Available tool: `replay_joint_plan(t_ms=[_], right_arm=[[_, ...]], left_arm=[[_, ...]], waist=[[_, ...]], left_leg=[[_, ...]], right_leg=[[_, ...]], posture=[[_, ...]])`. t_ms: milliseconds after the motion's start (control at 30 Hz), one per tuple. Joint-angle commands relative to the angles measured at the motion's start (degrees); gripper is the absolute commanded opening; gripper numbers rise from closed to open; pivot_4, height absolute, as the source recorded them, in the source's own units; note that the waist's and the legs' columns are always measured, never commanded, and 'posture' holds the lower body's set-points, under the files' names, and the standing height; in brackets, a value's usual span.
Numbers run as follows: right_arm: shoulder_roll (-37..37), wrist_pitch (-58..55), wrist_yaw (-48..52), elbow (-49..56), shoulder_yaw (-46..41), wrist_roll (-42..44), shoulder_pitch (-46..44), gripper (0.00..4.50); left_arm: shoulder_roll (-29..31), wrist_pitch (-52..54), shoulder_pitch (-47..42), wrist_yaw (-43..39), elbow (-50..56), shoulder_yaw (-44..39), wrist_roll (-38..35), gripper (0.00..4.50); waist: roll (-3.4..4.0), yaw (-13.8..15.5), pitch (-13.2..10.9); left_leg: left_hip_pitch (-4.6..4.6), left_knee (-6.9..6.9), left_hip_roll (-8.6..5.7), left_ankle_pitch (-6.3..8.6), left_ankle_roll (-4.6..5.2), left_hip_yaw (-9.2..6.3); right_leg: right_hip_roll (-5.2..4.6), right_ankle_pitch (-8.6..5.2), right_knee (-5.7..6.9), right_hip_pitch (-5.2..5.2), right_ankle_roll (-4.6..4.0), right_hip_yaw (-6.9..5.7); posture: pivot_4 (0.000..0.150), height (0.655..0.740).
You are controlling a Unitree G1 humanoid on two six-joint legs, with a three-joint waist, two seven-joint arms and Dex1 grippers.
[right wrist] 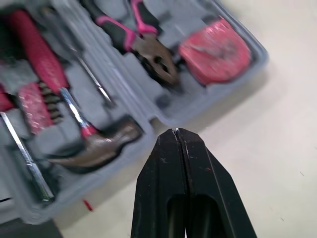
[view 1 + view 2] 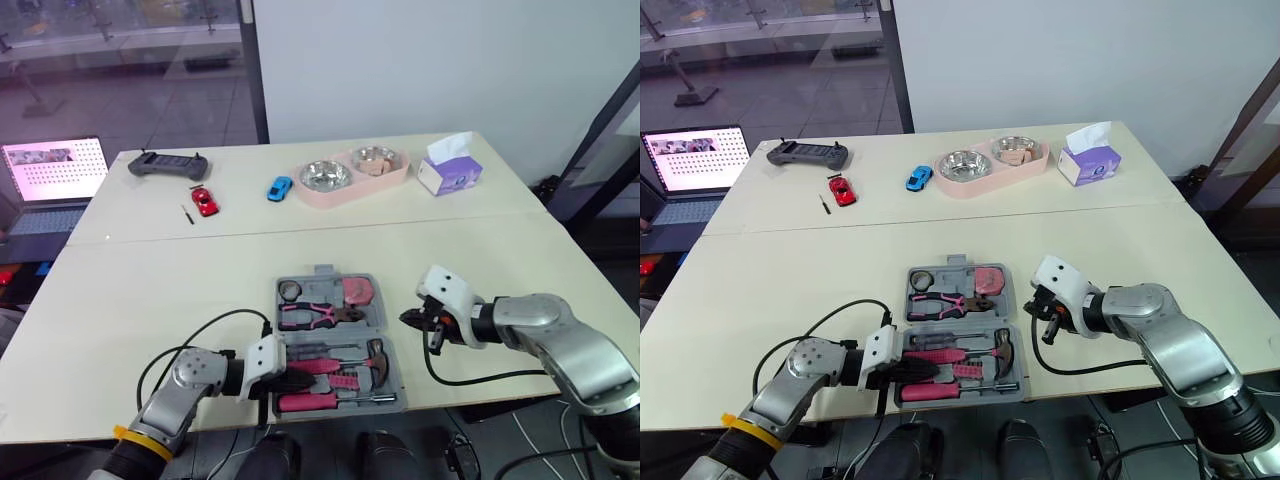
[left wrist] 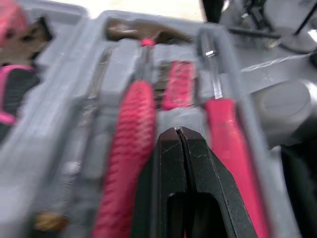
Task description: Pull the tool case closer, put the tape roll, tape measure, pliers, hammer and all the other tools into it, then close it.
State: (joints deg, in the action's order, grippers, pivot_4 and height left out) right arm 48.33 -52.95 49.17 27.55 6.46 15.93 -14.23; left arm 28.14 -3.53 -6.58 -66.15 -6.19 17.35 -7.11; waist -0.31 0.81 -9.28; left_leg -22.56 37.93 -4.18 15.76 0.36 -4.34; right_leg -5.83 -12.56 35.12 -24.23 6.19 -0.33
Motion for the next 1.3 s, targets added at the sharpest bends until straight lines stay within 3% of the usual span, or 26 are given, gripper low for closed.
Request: replay_joint_plan(t_ms=[33, 67, 267, 333, 600, 933, 1300], right_arm=[[-1.31, -1.50, -2.27, 0.60, -2.75, 1.43, -2.15, 0.59], [-2.29, -2.77, -3.20, -0.03, -3.52, 2.06, -2.98, 0.75], [-6.39, -11.25, -7.39, -7.34, -4.04, 3.98, -9.58, 3.67], [-8.08, -13.55, -8.65, -10.28, -4.43, 4.72, -11.58, 4.45], [-19.55, -18.31, -14.06, -24.91, -4.81, 5.99, -18.82, 4.45], [-24.29, -13.86, -14.87, -38.72, -2.15, 4.44, -23.58, 4.45], [-30.59, -11.08, -11.47, -50.63, -6.29, 8.06, -28.27, 4.45]], left_arm=[[1.61, -0.21, -0.28, 1.38, -2.57, 0.51, 2.86, 0.00], [1.85, -0.64, -0.35, 1.60, -2.99, 0.63, 3.29, 0.00], [2.78, -2.37, 0.85, 0.63, -3.43, 1.42, 3.15, 0.00], [2.65, -2.42, 0.89, 0.88, -3.83, 1.63, 3.27, 0.00], [2.95, -6.03, -0.32, 1.24, -8.11, 3.21, 5.11, 0.00], [3.36, -9.70, -1.15, 1.35, -12.31, 4.15, 5.80, 0.00], [3.55, -11.88, -2.01, 1.57, -14.49, 5.02, 6.06, 0.00]], waist=[[0.00, 0.00, 0.00], [0.00, 0.00, 0.00], [0.02, -0.06, 0.03], [0.04, -0.08, 0.04], [0.13, -0.11, 0.10], [0.59, -0.30, 0.38], [0.71, -0.67, 0.51]], left_leg=[[0.00, 0.00, 0.00, 0.00, 0.00, 0.00], [0.00, 0.00, 0.00, 0.00, 0.00, 0.00], [0.05, 0.00, 0.02, 0.00, 0.00, 0.00], [0.05, -0.01, 0.02, 0.00, 0.00, -0.01], [0.07, -0.03, 0.01, 0.00, 0.00, -0.01], [0.13, -0.03, -0.02, 0.00, 0.00, -0.02], [0.21, -0.05, 0.00, 0.00, 0.00, -0.03]], right_leg=[[0.00, 0.00, 0.00, 0.00, 0.01, 0.00], [0.00, 0.00, 0.00, -0.01, 0.01, 0.00], [0.00, 0.00, 0.02, 0.01, 0.00, 0.01], [0.00, 0.00, 0.02, 0.01, -0.01, 0.02], [-0.01, 0.01, 0.05, 0.00, -0.02, 0.03], [0.02, 0.10, 0.10, 0.01, 0.03, 0.02], [0.18, 0.14, 0.13, 0.07, 0.10, 0.02]], posture=[[0.150, 0.7400], [0.150, 0.7400], [0.150, 0.7400], [0.150, 0.7400], [0.150, 0.7400], [0.150, 0.7400], [0.150, 0.7400]])
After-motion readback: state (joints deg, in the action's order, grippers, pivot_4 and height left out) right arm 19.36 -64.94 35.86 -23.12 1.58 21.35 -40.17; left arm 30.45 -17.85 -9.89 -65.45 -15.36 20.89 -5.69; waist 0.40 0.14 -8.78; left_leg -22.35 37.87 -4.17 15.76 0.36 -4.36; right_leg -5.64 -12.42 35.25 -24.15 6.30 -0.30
